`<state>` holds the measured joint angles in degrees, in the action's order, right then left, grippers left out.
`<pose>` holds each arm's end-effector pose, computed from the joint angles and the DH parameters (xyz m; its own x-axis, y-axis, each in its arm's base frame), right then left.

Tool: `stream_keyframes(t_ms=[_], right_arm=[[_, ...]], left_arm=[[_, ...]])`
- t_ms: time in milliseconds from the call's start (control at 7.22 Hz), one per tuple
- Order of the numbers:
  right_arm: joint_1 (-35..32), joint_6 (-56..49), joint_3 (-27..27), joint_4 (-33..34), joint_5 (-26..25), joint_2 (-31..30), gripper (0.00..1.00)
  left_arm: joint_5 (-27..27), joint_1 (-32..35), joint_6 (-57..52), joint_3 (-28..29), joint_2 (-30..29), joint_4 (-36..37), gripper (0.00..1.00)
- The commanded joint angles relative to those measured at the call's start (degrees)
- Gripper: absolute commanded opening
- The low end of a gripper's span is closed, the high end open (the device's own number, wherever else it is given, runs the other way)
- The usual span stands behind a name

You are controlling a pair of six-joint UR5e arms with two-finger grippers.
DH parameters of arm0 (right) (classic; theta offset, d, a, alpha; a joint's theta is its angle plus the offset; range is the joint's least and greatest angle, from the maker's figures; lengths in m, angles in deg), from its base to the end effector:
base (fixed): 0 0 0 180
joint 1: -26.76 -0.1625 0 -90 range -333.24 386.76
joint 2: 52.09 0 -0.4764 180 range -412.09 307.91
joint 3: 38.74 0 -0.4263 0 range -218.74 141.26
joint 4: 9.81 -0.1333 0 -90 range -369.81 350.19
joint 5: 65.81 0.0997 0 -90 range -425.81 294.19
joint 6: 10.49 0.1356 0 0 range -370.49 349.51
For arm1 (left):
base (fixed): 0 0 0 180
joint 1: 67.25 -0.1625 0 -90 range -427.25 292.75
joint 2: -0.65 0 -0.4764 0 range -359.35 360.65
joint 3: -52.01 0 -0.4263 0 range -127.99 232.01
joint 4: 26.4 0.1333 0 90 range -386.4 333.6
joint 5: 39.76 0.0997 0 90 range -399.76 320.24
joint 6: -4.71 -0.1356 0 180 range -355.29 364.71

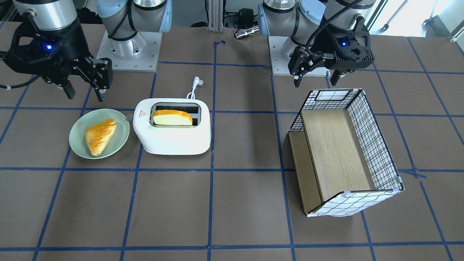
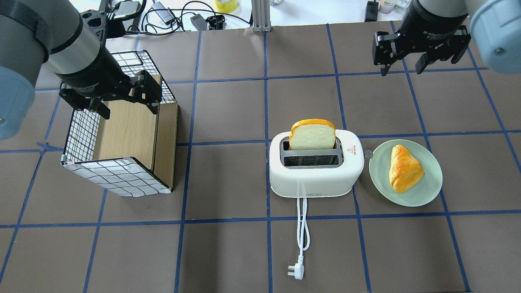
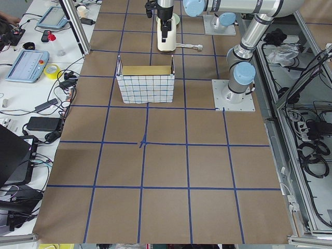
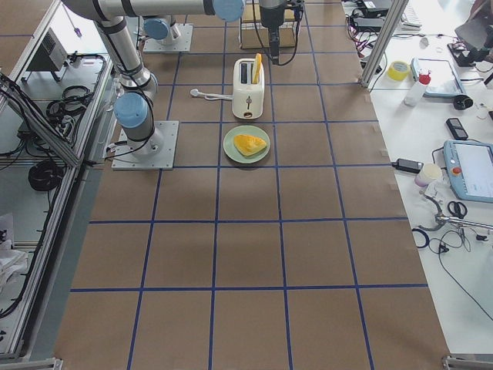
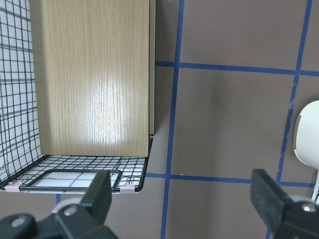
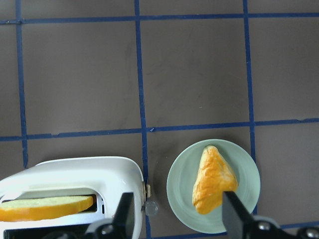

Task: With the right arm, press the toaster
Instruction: 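Move the right gripper down toward the toaster's lever side beside the plate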

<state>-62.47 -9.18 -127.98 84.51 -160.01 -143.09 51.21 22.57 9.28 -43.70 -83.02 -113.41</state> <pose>0.1162 -0.5329 0.5280 -0.9966 0.0439 0.0704 0.0362 0.9935 -0.1076 -0.1295 -0.4822 0.5116 -0.9964 -0.0837 -0.0118 -0.0828 0.9945 -0.0641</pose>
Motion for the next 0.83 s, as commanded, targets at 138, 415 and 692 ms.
stream_keyframes(t_ms=[138, 415, 692], right_arm=[[0.37, 0.1, -4.78, -3.97, 0.94, 0.03, 0.0], [0.81, 0.01, -9.26, -2.93, 1.47, 0.29, 0.0], [2.12, -2.35, -14.1, -0.13, 3.49, 0.29, 0.0]], left_arm=[[0.0, 0.0, 0.0, 0.0, 0.0, 0.0, 1.0], [0.0, 0.0, 0.0, 0.0, 0.0, 0.0, 1.0], [0.0, 0.0, 0.0, 0.0, 0.0, 0.0, 1.0]])
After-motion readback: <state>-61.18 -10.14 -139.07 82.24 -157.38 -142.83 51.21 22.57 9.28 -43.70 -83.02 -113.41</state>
